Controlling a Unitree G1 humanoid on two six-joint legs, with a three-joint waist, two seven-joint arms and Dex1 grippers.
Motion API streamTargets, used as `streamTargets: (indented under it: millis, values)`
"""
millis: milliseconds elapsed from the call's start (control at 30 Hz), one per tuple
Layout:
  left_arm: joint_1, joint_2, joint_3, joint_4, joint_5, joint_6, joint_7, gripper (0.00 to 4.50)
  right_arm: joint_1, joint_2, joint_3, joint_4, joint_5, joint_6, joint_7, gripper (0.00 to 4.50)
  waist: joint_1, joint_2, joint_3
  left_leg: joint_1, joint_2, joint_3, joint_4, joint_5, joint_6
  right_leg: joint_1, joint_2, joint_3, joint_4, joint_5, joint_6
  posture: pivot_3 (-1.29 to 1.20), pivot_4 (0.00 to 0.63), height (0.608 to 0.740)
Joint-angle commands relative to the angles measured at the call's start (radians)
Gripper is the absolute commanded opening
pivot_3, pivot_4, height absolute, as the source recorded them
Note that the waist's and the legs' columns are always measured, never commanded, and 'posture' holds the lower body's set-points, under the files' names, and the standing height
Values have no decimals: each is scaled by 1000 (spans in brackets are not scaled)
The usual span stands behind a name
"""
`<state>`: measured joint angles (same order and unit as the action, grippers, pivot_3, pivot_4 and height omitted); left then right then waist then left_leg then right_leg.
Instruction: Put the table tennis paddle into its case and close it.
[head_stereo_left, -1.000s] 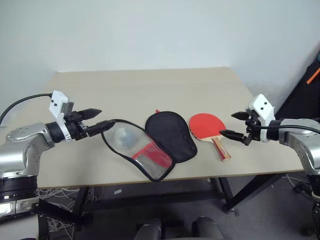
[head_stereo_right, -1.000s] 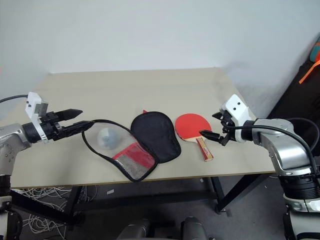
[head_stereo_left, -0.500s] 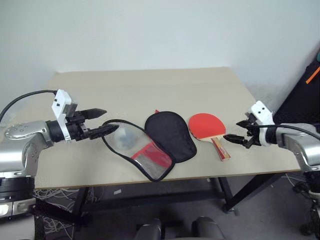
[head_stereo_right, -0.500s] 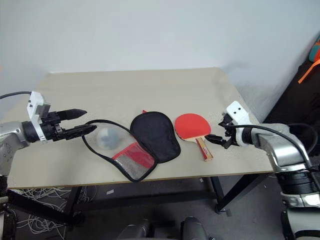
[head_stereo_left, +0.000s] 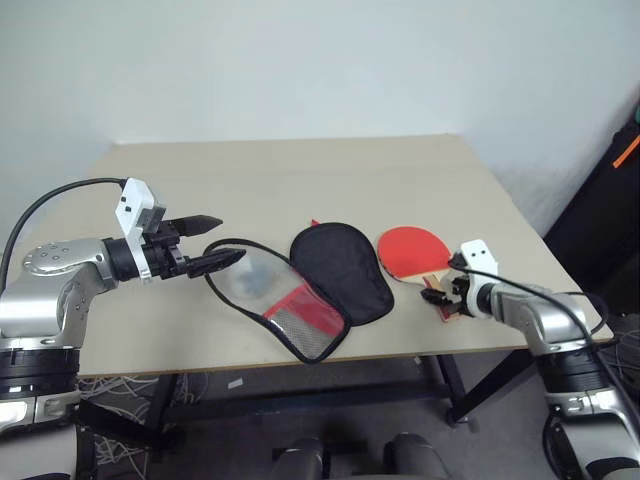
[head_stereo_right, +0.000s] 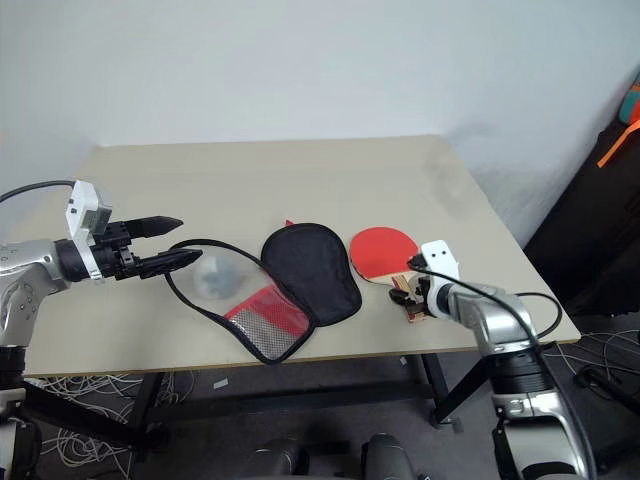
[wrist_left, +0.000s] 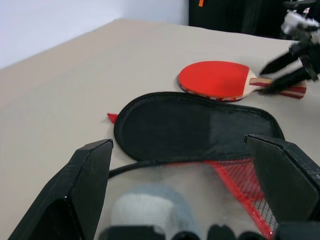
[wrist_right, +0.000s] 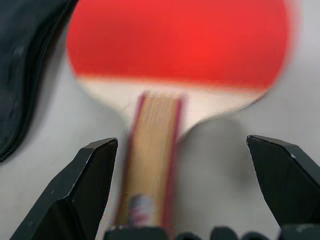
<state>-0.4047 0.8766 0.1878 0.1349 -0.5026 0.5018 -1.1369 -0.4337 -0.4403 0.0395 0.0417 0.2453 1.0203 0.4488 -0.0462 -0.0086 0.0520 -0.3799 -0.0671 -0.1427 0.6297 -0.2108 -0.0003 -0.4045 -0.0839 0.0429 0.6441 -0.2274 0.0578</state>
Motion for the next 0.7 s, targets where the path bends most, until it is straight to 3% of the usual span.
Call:
streamTargets:
  millis: [33,233,333,600,700]
  values:
    - [-36,2,2,6,8,-25,-12,4483,8,23,-25,-68,5,27,-39,4500,0,0,0,0,0,0,0,0,0,0,0,0,0,0,0,0,0,739]
    - [-48,-8,-9,22,15,-32,-13,4483,31,53,-17,-84,-32,29,-108,4500,0,0,0,0,0,0,0,0,0,0,0,0,0,0,0,0,0,739]
    - [-49,-12,-9,21,18,-31,-11,4500,23,79,-39,-65,-48,24,-158,3971,0,0,0,1,0,0,0,0,0,0,0,0,0,0,0,0,0,739]
    - [-36,-16,1,12,18,-31,0,4500,-16,140,-98,-28,-78,8,-263,1297,-5,0,0,5,1,0,0,0,0,5,1,0,0,0,0,0,0,739]
    - [-28,-18,6,3,15,-28,7,4500,-58,164,-138,-19,-72,-26,-302,1117,-5,0,0,5,0,-1,1,0,0,6,0,-1,0,0,0,0,0,739]
